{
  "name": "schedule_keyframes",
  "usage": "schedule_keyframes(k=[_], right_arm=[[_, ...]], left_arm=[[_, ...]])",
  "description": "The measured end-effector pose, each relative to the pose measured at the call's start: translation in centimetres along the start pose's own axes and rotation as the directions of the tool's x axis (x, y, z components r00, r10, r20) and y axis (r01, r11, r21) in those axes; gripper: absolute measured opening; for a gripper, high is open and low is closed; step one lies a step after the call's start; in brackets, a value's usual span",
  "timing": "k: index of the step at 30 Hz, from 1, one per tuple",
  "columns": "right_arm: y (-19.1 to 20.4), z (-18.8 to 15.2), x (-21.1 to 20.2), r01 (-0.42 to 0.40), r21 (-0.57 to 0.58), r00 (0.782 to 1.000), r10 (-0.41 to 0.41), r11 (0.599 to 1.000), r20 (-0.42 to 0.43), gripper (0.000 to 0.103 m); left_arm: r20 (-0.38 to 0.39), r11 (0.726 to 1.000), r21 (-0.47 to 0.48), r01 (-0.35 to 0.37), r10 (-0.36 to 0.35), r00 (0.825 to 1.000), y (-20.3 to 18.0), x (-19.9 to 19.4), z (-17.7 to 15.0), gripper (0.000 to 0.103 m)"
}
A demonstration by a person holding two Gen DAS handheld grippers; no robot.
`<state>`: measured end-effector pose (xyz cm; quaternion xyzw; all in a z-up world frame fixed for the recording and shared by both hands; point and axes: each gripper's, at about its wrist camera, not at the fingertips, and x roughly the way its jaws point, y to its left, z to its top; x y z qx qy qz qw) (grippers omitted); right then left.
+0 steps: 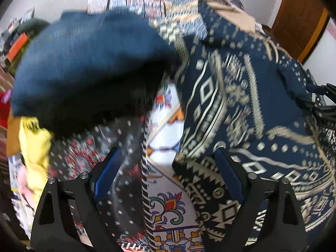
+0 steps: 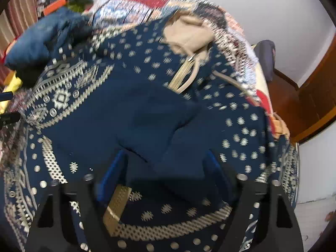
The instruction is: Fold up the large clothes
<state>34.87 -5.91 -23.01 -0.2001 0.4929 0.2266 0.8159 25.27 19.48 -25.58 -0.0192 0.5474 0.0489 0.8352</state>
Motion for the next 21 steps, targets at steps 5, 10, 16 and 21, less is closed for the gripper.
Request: schedule_keyframes(k=[5, 10, 16, 21], right_arm=[[0.3, 0.4, 0.5, -0.053, 0.018, 0.999, 0.053, 0.998, 0.014, 0.04], [0.3, 1.1, 0.7, -0.021, 0.015, 0.999, 0.02, 1.0, 0.026, 0.013], [-3.3, 1.7, -3.2, -0.019, 0.146, 0.989, -0.002, 0.989, 0.145, 0.012], [-8.1, 1.0, -7.7, -0.007, 0.273, 0.97, -0.06, 0.962, 0.237, 0.011]], left_arm=[[-0.003, 0.999, -0.029, 0.02, -0.02, 1.0, -0.3, 2.0, -0.5, 0.09], [0.01, 0.996, -0.089, 0.016, -0.015, 1.0, 0.0, 2.8, 0.4, 0.093], [0.052, 0.986, -0.148, -0.078, 0.086, 0.995, 0.4, 2.5, 0.9, 0.093], [0.06, 0.977, -0.17, -0.133, 0.145, 0.988, 0.7, 2.3, 0.8, 0.093]])
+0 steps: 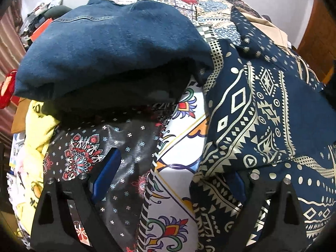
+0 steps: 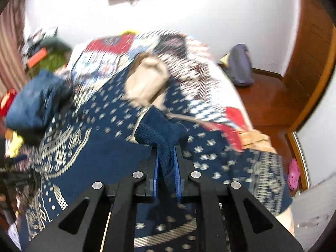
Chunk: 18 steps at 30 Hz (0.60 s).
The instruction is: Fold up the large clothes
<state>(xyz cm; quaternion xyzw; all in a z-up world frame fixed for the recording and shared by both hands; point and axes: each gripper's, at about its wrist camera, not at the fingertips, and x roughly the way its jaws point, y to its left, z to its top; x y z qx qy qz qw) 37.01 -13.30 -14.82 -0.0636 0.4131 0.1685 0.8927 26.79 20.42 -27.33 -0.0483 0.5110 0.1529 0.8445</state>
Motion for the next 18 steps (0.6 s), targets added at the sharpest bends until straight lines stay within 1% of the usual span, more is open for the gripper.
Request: schedule_keyframes(k=[3, 6, 10, 15, 17, 18], right_arm=[[-2.2, -0.1, -1.0, 0.022, 0.051, 1.0, -0.022, 0.998, 0.013, 0.009], [-4.0, -1.2, -1.1, 0.037, 0.096, 0.999, -0.037, 0.995, -0.005, 0.009], [-6.2, -3.8, -0.3, 0.042, 0.15, 0.997, -0.031, 0.988, -0.072, 0.009], [-7.6, -7.4, 2.0, 0.019, 0.189, 0.979, 0.02, 0.982, -0.203, 0.009], [-7.6, -8.2, 2.3, 0.028, 0.18, 0.97, 0.017, 0.983, -0.243, 0.012], [-7.6, -8.5, 2.3, 0.037, 0.173, 0.967, 0.008, 0.984, -0.254, 0.016]], left_arm=[[-0.005, 0.999, -0.03, -0.012, 0.012, 1.0, 0.8, -0.3, -0.4, 0.093], [-0.016, 0.998, -0.063, -0.008, 0.007, 1.0, 1.3, -0.3, -0.9, 0.093], [-0.026, 0.997, -0.072, -0.009, 0.007, 1.0, 1.7, -0.3, -1.5, 0.093], [-0.045, 0.998, -0.069, -0.002, -0.001, 0.999, 1.9, -0.1, -1.6, 0.093], [-0.059, 0.998, -0.063, -0.004, 0.001, 0.998, 1.9, -0.2, -1.5, 0.093], [-0.057, 0.998, -0.057, -0.01, 0.006, 0.998, 2.0, -0.6, -1.6, 0.093]])
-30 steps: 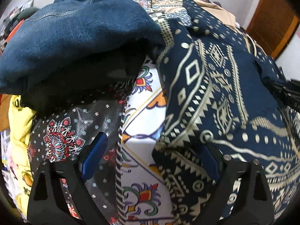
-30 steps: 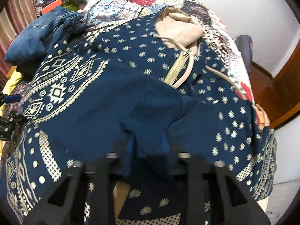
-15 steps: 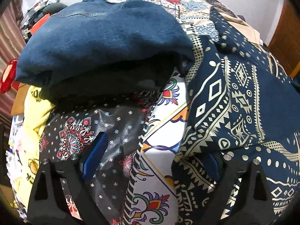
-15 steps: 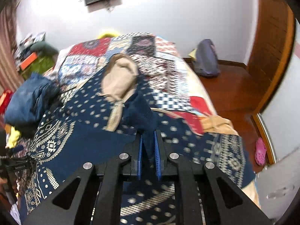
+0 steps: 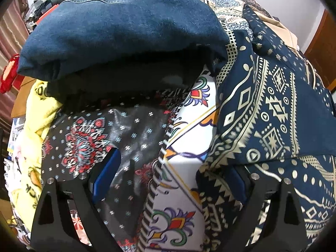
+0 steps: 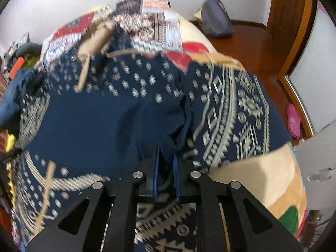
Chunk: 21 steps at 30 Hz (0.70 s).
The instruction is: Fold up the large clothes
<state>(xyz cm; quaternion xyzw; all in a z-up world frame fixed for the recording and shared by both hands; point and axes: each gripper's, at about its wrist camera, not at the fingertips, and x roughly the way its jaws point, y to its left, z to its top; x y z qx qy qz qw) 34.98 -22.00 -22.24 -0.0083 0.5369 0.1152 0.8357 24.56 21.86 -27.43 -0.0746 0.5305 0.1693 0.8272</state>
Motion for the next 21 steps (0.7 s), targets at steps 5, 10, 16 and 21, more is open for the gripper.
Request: schedule_keyframes(k=[5, 10, 16, 21], right_arm=[[-1.1, -0.7, -0.9, 0.054, -0.004, 0.998, -0.054, 0.999, -0.016, 0.055], [-1.8, -0.5, -3.3, 0.04, -0.018, 0.999, -0.039, 0.999, 0.024, 0.056], [-4.7, 0.4, -6.9, 0.02, 0.075, 0.989, -0.031, 0.997, 0.142, 0.07], [-8.1, 0.8, -7.5, -0.01, 0.197, 0.984, -0.025, 0.98, 0.178, 0.071]], left_arm=[[0.008, 0.999, 0.034, 0.007, -0.007, 1.0, 0.3, -2.1, -0.3, 0.093], [0.071, 0.999, 0.047, 0.025, -0.028, 0.997, 0.4, -5.7, 0.1, 0.093], [0.176, 0.994, 0.066, 0.092, -0.103, 0.979, -1.8, -9.9, 2.9, 0.093], [0.234, 0.98, 0.141, 0.141, -0.171, 0.957, -6.1, -11.4, 5.4, 0.093]])
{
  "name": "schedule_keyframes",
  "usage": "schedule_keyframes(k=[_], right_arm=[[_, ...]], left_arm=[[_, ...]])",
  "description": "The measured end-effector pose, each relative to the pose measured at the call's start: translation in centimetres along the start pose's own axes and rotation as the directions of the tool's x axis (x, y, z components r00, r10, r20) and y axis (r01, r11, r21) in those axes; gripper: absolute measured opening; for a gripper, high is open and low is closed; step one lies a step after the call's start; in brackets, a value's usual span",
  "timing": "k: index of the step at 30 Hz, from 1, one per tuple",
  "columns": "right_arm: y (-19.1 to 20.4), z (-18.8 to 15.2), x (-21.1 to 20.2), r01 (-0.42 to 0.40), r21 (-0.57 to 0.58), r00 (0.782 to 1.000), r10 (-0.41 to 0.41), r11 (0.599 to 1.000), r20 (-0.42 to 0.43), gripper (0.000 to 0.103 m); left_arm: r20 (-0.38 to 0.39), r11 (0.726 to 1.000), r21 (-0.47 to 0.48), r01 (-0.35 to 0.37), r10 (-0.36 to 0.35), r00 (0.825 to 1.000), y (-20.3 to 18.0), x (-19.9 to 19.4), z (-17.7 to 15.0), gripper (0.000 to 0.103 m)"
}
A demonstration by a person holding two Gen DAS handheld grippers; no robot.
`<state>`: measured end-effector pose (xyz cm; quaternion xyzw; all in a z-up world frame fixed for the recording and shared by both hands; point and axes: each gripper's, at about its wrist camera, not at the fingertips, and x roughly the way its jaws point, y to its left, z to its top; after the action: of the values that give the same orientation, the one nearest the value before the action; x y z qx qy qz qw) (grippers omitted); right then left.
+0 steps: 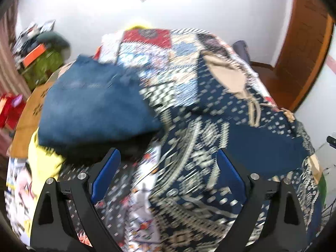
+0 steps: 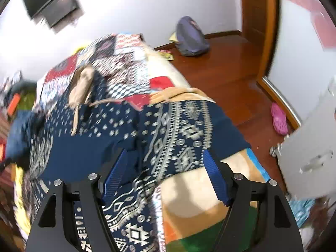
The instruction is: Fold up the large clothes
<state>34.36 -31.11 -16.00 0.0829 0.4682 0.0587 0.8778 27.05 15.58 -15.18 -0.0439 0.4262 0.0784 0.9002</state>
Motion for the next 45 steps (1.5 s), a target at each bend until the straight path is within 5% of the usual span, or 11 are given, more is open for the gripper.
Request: schedule_keyframes(k=[5, 13, 22, 25, 28, 37, 41, 45], right_arm=[[-3.9, -0.3, 2.2, 0.039, 0.117, 0.998, -0.034, 0.992, -0.049, 0.071], [-9.3, -1.7, 8.0, 0.013, 0.331, 0.986, 0.044, 0.944, -0.163, 0.071], [-12.7, 0.6, 12.3, -0.021, 0.472, 0.988, 0.089, 0.881, -0.122, 0.071], [-13.0, 1.1, 12.8, 0.0, 0.488, 0.994, 0.055, 0.873, -0.097, 0.053], [-13.0, 1.4, 12.6, 0.025, 0.499, 0.997, 0.018, 0.866, -0.081, 0.014], [-6.9, 4.7, 4.9, 0.023, 0.275, 0.994, -0.052, 0.961, 0.098, 0.006], [-0.6, 6.1, -0.2, -0.044, 0.095, 0.978, 0.024, 0.995, 0.206, 0.006], [4.7, 5.6, -2.1, -0.178, -0.015, 0.965, 0.177, 0.984, 0.192, 0.006]], left_arm=[[-0.009, 0.996, 0.04, 0.076, -0.076, 0.997, -3.5, 1.9, 1.3, 0.093], [-0.105, 0.988, 0.089, 0.129, -0.119, 0.987, -7.8, 7.4, 1.0, 0.093], [-0.146, 0.987, 0.099, 0.125, -0.11, 0.983, -8.2, 9.8, 0.0, 0.093], [-0.155, 0.99, 0.08, 0.118, -0.104, 0.982, -7.7, 10.2, -0.1, 0.093], [-0.152, 0.992, 0.06, 0.111, -0.101, 0.983, -7.1, 10.1, -0.2, 0.093], [-0.094, 0.993, 0.065, 0.1, -0.093, 0.991, -6.1, 6.9, 0.0, 0.093], [-0.051, 0.993, 0.077, 0.094, -0.091, 0.995, -5.9, 4.7, 0.2, 0.093], [-0.031, 0.992, 0.083, 0.097, -0.095, 0.995, -5.7, 3.2, 0.0, 0.093]])
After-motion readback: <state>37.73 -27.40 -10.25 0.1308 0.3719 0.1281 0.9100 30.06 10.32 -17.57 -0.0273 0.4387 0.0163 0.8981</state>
